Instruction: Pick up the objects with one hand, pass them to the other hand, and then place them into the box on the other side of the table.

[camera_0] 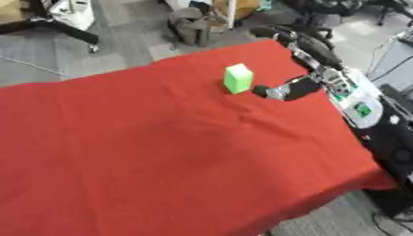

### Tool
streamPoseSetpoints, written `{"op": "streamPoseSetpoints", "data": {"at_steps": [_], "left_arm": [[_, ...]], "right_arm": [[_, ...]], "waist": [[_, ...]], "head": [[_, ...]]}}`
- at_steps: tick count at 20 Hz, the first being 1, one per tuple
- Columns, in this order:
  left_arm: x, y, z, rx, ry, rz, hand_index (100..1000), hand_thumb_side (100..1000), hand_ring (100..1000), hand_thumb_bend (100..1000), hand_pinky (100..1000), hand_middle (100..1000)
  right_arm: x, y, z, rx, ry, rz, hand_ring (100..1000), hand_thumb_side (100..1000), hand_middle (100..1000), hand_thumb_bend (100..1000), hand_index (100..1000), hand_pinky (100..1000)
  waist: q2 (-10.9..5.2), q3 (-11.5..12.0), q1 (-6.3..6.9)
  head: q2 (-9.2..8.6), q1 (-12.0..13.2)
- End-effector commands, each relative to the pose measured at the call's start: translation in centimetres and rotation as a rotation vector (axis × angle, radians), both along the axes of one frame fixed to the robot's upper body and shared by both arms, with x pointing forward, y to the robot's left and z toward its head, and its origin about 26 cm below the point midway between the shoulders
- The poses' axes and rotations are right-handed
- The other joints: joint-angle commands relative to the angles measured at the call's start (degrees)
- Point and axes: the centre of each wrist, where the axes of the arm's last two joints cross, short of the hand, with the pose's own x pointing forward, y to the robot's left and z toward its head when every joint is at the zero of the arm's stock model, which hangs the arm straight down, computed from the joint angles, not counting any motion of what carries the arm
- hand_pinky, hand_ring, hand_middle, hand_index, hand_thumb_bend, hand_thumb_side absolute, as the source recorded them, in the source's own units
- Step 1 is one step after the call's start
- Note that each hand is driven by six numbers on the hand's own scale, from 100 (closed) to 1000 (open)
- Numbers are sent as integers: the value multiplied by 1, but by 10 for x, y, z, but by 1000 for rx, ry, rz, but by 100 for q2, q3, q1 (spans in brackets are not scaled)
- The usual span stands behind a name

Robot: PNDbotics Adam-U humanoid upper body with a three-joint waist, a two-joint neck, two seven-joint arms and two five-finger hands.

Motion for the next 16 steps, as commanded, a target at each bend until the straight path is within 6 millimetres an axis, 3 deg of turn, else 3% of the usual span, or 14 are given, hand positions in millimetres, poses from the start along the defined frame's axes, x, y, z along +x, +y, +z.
{"op": "streamPoseSetpoints", "data": {"at_steps": [1, 7, 16], "left_arm": [[0, -16, 6, 30, -46, -107, 605, 652, 749, 476, 900, 631], [1, -41, 0, 31, -49, -159, 585, 686, 743, 438, 904, 619], [-1, -65, -9, 25, -45, -174, 575, 712, 738, 415, 909, 610]], "right_arm": [[4, -43, 7, -37, 43, -138, 935, 540, 918, 494, 996, 1000], [6, -82, -2, -23, 98, -292, 933, 532, 910, 488, 990, 1000], [10, -86, -4, -16, 80, -365, 943, 557, 911, 502, 989, 1000]], "waist": [[5, 92, -3], [198, 499, -4], [487, 979, -62]], "head": [[-113, -260], [-343, -553], [-622, -809]]}}
